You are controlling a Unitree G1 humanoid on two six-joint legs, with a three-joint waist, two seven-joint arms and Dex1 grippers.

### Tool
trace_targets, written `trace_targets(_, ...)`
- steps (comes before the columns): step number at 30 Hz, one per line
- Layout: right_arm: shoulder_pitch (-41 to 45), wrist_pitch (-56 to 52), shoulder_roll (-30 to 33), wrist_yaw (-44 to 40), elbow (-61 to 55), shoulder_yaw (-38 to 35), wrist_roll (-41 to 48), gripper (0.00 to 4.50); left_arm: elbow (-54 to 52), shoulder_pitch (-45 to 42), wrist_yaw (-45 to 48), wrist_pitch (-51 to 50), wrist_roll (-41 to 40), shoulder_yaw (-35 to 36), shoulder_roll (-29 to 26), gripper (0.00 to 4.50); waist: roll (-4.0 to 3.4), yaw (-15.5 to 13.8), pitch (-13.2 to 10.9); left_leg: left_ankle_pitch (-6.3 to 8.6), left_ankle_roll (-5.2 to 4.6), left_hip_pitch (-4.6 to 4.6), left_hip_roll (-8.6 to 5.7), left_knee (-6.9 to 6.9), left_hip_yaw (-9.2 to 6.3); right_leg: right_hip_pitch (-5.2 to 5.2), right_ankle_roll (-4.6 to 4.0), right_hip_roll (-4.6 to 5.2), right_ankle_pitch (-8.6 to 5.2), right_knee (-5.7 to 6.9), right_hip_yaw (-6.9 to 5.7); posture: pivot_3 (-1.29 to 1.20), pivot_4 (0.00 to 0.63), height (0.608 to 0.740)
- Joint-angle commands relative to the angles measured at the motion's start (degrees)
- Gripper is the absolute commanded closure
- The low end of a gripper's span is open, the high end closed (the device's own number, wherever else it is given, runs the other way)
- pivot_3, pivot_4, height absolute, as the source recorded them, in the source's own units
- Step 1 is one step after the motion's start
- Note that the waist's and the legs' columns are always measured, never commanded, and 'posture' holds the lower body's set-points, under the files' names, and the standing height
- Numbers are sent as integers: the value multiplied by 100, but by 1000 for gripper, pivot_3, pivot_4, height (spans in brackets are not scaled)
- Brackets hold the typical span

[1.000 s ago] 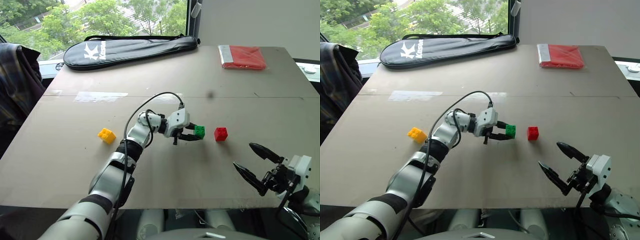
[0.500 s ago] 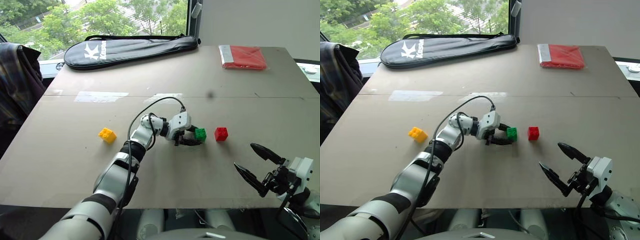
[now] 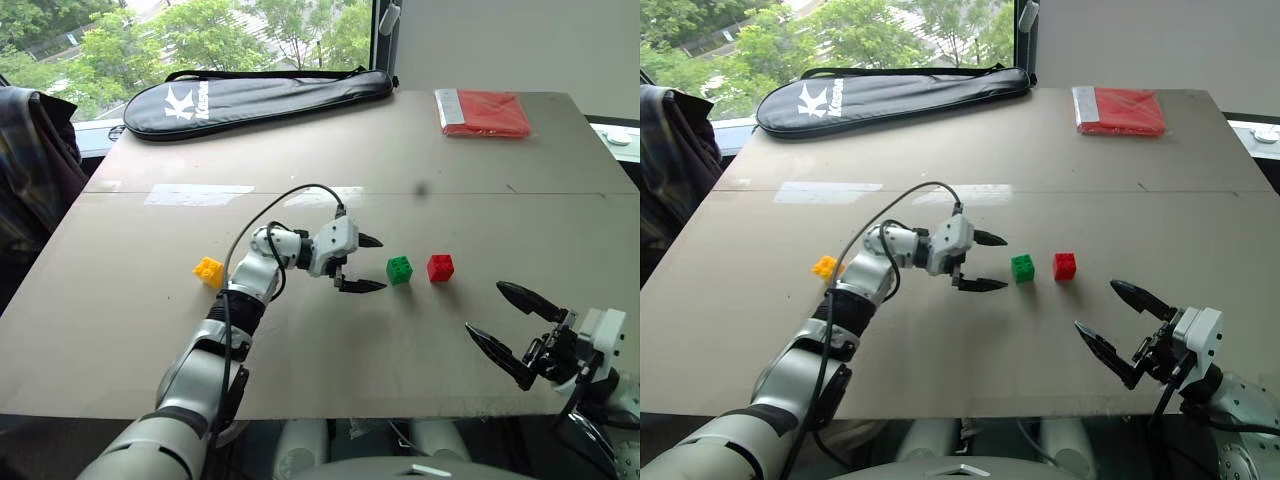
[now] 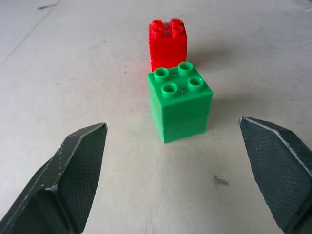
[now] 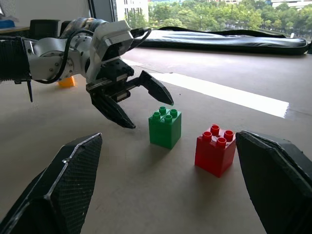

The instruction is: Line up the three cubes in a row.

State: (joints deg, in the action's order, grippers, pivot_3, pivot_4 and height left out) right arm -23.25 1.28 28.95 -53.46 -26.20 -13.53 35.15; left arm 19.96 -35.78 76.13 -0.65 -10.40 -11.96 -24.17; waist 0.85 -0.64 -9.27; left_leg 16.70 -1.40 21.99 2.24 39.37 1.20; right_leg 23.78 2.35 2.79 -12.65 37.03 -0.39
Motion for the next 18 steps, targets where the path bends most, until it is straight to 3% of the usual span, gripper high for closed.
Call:
trace_targets(1, 168, -96, 115, -146, -160, -3, 236, 0, -1585, 485, -121, -967, -618, 370, -424, 70, -2, -8, -1, 0, 0, -1, 0, 0, -3, 0, 0, 0, 0, 0, 0, 0, 150, 708)
trace_targets(4, 462, -258, 254, -336, -87, 108, 361, 0, -2854, 1425, -798, -1567, -924, 1013, -800, 70, -6, 24, -3, 0, 0, -5, 1, 0, -6, -1, 0, 4, -1, -1, 8, 0, 150, 708)
trace_targets(7, 683, -426, 380, -569, 34, 172, 531, 0, -3708, 2405, -1850, -1863, -1111, 1758, -647, 70, -7, -5, -7, 0, 0, -9, 3, 0, -4, -1, 5, 6, -3, 0, 14, 0, 150, 708)
trace_targets(9, 778, -517, 463, -733, 133, 155, 622, 0, -4175, 3201, -2509, -1592, -759, 2089, -506, 70, -6, -19, -7, 0, 0, -13, 6, 0, -6, -5, 18, 11, -11, 1, 11, 0, 150, 708)
trace_targets(12, 923, -526, 594, -1038, 371, 149, 622, 0, -4964, 4209, -3774, -1482, -54, 2272, -57, 70, -1, -31, -11, 0, 1, -14, 3, 0, -2, -7, 13, 19, -7, -2, 14, 0, 150, 708)
trace_targets(14, 1036, -516, 633, -1219, 514, 209, 596, 0, -5313, 4582, -4795, -1527, 250, 2468, 557, 70, 0, -40, -11, 0, 1, -12, -2, 2, -4, -8, 14, 23, -8, -4, 13, 0, 150, 708)
trace_targets(18, 1229, -528, 626, -1400, 670, 295, 564, 0, -5421, 5164, -5470, -1137, 463, 2840, 1038, 70, 9, -36, -8, -1, 1, -14, -8, 7, -4, -13, 22, 21, -11, -5, 16, 0, 150, 708)
